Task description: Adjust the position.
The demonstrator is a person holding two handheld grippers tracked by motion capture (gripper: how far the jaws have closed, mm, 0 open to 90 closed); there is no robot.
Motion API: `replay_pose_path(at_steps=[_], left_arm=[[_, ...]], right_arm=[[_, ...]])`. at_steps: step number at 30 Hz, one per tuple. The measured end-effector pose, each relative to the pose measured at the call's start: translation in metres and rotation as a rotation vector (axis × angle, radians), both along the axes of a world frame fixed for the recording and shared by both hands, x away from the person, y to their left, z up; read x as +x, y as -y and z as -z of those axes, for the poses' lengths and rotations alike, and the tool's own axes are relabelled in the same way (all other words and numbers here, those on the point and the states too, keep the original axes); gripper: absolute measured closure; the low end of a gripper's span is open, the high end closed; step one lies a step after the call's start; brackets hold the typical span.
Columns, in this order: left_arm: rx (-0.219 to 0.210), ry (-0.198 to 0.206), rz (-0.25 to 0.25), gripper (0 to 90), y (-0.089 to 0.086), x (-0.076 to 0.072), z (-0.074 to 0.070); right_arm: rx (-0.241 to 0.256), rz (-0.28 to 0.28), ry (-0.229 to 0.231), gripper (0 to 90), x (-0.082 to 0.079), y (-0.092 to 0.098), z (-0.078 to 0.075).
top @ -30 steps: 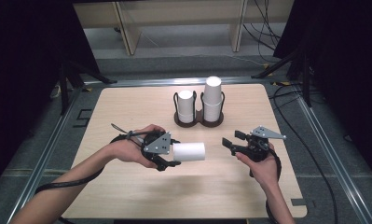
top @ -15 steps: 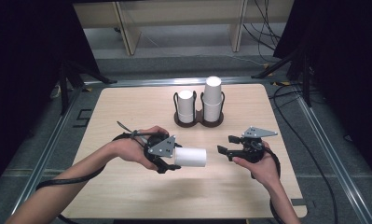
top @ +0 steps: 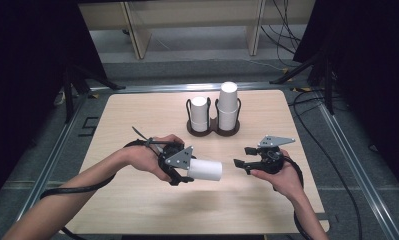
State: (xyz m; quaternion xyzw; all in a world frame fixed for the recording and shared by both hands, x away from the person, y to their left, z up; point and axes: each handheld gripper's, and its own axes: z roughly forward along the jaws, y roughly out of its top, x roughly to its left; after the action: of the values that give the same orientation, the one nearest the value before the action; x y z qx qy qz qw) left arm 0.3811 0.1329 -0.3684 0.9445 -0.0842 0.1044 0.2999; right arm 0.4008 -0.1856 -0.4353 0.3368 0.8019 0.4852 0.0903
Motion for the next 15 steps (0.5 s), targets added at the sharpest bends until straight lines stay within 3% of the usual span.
replay_pose_path(at_steps=[6, 8, 10, 12, 13, 15], left_arm=[[0.041, -0.004, 0.014, 36.2, 0.0033, -0.0011, -0.0001], [0.051, -0.006, 0.023, 36.2, 0.0047, -0.0018, -0.0004], [0.062, -0.007, 0.027, 36.3, 0.0057, -0.0020, -0.0008], [0.068, -0.008, 0.030, 36.4, 0.0062, -0.0020, -0.0014], [0.069, -0.008, 0.034, 36.5, 0.0064, -0.0020, -0.0016], [0.077, -0.010, 0.044, 36.7, 0.0070, -0.0025, -0.0015]], right_arm=[[-0.039, -0.023, -0.033, 30.6, -0.0014, -0.0022, -0.0031], [-0.062, -0.037, -0.022, 30.9, -0.0004, -0.0027, -0.0040], [-0.066, -0.052, -0.015, 31.1, 0.0008, -0.0038, -0.0041], [-0.056, -0.048, -0.045, 31.2, -0.0005, -0.0057, -0.0055], [-0.061, -0.071, -0.020, 31.3, 0.0020, -0.0052, -0.0056], [-0.074, -0.071, -0.018, 31.4, 0.0020, -0.0057, -0.0071]])
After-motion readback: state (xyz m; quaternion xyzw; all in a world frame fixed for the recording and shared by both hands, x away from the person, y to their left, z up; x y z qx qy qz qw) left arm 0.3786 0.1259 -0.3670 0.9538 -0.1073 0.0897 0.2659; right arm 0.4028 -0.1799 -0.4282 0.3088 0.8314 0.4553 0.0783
